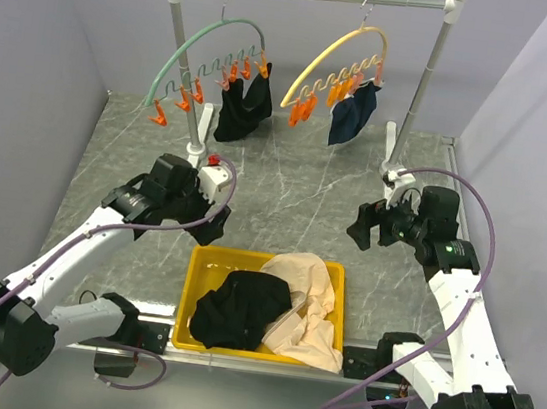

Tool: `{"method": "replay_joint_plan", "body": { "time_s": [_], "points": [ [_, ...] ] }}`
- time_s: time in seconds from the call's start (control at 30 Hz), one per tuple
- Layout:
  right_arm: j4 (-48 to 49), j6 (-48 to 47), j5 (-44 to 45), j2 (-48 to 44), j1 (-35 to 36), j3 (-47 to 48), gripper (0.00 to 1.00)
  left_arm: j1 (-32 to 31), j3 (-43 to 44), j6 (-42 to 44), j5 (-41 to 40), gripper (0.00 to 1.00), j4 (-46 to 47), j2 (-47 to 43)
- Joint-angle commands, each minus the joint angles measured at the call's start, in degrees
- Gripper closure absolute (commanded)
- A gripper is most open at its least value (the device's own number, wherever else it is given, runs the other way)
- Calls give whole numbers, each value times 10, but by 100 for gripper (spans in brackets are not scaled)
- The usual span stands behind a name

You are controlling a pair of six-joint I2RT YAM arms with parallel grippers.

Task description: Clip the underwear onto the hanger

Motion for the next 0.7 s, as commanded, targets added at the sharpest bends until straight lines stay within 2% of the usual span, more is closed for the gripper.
{"method": "replay_joint_plan", "body": {
  "time_s": [0.0, 0.03, 0.07, 0.17, 0.23, 0.3, 0.4, 0.5, 0.67],
  "points": [
    [5, -20, 6, -1, 3, 21, 0, 0, 39, 22, 2, 1, -22, 2],
    [0, -26, 2, -1, 3, 24, 0, 1, 45, 43, 19, 1, -37, -1],
    [-10, -41, -4, 0, 3, 27, 0, 0, 56, 105, 68, 1, -56, -2],
    [-30, -61, -18, 8, 3, 34, 0, -6, 51, 207, 123, 1, -123, -7],
    [-38, -68, -24, 13, 3, 37, 0, -22, 44, 238, 135, 1, -149, -8],
    [-52, -81, -32, 17, 3, 39, 0, -35, 36, 318, 185, 1, -212, -14],
    [-65, -85, -37, 22, 3, 44, 0, -65, 7, 376, 222, 1, -234, -45],
    [-65, -82, -43, 31, 4, 44, 0, -98, -26, 417, 235, 1, -237, -68],
    [-72, -75, -43, 49, 7, 57, 0, -143, -55, 512, 244, 8, -287, -57]
  ]
}}
